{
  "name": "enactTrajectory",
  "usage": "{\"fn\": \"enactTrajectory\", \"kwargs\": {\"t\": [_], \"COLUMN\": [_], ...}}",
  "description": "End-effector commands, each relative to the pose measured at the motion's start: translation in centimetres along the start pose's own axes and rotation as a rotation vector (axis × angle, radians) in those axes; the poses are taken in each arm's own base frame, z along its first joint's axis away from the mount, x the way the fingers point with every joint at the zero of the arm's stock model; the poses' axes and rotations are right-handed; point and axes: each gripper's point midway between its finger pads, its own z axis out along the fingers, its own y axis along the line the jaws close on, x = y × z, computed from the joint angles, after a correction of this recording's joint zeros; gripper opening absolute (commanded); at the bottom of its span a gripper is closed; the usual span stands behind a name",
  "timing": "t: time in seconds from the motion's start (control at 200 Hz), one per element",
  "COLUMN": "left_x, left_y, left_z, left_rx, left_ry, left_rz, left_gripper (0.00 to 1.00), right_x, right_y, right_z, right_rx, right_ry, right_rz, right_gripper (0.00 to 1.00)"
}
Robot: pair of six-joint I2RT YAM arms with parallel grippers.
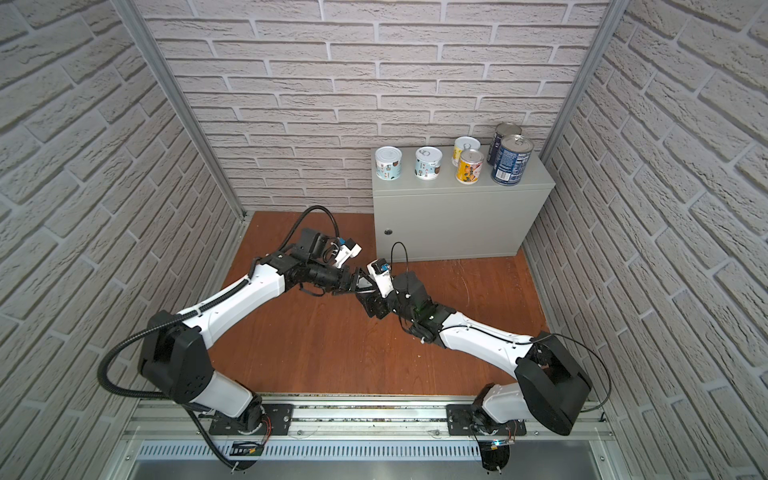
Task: Place and organize the canned foods onto the counter
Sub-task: 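Close the right gripper on the pink-labelled can held by the left gripper, then open the left gripper while the right gripper carries the can toward the cabinet top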
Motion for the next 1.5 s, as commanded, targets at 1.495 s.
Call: {"fn": "enactTrajectory", "kwargs": {"t": [1.495], "left_x": [3.6], "left_y": [3.3], "left_z": [-9.1], "left_rx": [-0.256], "left_ry": [-0.262], "left_rz": [0.112], "left_gripper": [0.98], "right_x": [-20.5], "right_y": [-8.2], "right_z": [-12.6], "right_rx": [0.469], "right_ry": [-0.302], "right_rz": [0.009], "right_gripper": [0.57]}}
